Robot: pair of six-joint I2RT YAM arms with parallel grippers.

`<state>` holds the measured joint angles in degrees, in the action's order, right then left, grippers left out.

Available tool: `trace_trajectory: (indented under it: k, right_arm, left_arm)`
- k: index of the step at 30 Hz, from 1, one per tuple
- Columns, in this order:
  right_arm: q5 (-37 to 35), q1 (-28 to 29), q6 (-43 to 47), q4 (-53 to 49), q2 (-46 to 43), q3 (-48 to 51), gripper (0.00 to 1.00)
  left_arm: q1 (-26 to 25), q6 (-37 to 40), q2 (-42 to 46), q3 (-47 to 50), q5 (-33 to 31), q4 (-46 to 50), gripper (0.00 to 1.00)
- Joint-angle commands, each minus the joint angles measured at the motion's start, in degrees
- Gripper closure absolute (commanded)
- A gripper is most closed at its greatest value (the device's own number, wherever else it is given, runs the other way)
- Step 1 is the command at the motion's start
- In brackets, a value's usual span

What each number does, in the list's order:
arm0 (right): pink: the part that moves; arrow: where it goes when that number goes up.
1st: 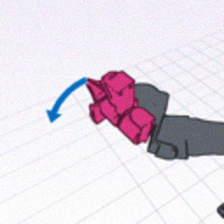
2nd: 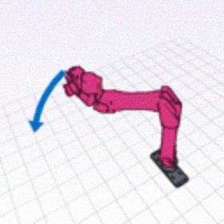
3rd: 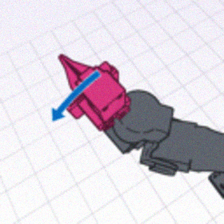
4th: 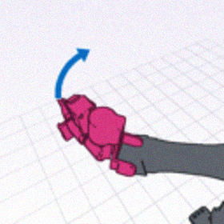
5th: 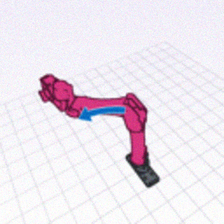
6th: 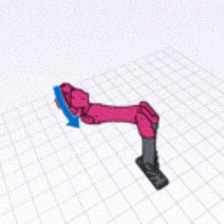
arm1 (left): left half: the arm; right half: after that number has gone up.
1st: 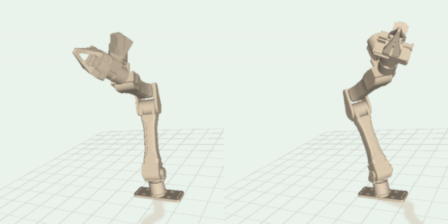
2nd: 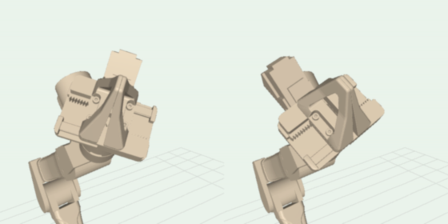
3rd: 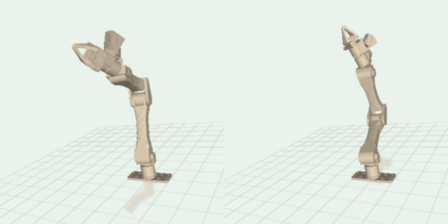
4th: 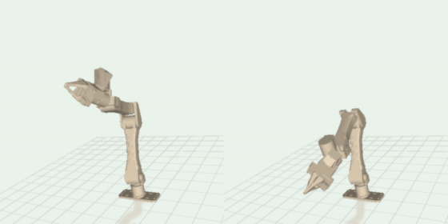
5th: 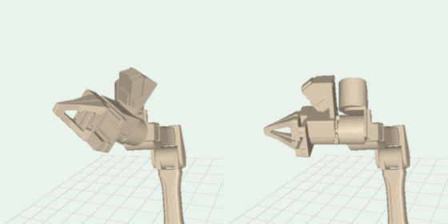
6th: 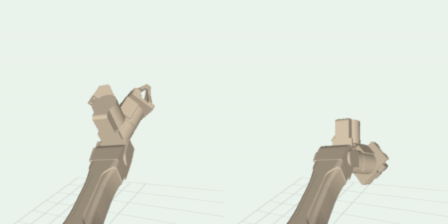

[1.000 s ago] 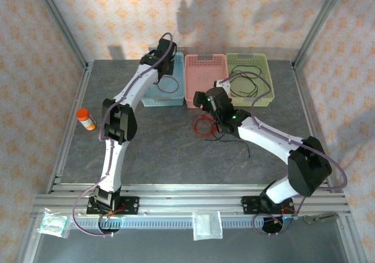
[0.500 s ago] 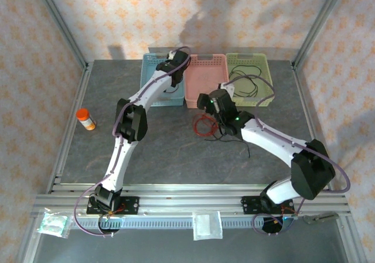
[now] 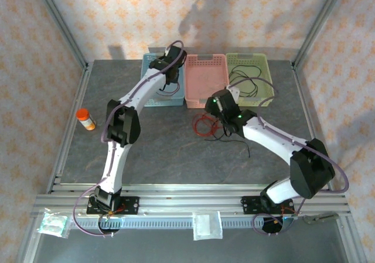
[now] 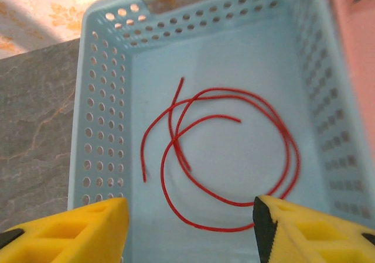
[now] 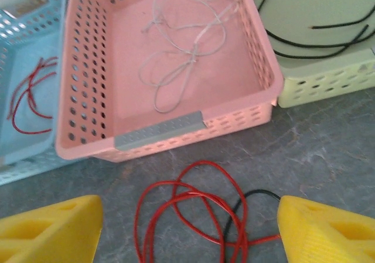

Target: Untangle the cables

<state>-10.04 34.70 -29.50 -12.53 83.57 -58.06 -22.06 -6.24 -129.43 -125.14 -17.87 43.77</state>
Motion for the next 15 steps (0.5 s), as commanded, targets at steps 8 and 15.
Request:
trace_trajectory:
  k: [8, 15]
  right_arm:
    - [2.8, 0.8, 2.7, -5.4, 4.9, -4.0, 0.29]
    - [0.6, 4.2, 4.7, -8.7, 10.2, -7.2, 0.33]
  left_arm:
    - [0.6, -7.6, 26.2, 30.4, 21.3, -22.5, 0.36]
    - [0.7, -12.7, 39.5, 49.8, 26.7, -32.3, 0.36]
